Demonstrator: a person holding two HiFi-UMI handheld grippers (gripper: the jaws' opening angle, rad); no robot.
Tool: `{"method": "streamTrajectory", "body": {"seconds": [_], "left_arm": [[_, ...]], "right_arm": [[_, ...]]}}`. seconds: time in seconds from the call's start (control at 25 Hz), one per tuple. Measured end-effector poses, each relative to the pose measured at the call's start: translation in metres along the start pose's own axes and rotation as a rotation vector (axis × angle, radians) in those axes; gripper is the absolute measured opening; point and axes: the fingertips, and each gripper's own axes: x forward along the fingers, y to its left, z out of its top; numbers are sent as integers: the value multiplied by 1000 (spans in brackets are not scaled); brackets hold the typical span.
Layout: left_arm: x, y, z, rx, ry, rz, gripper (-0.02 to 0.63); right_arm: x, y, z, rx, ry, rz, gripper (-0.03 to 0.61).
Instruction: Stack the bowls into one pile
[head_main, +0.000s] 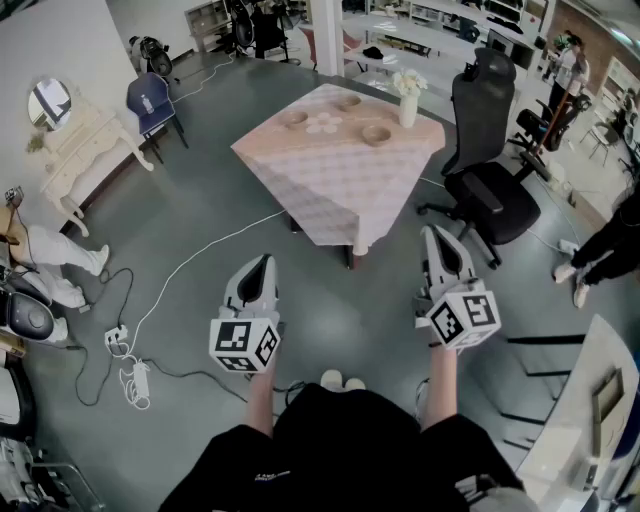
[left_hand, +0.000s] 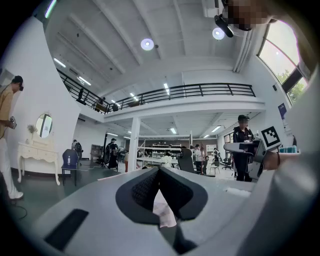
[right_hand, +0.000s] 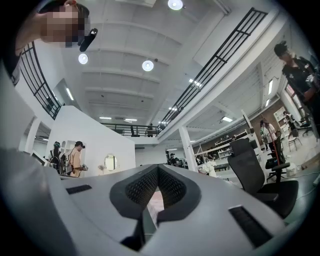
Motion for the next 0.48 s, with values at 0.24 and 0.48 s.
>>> {"method": "streamTrajectory", "body": {"seconds": [0.24, 0.48], "left_arm": [[1, -11, -3, -6, 5, 1, -3], [3, -21, -5, -9, 12, 3, -3]], "right_arm": [[-7, -10, -2, 10, 7, -9, -9], [-13, -19, 0, 20, -1, -16, -9]]}}
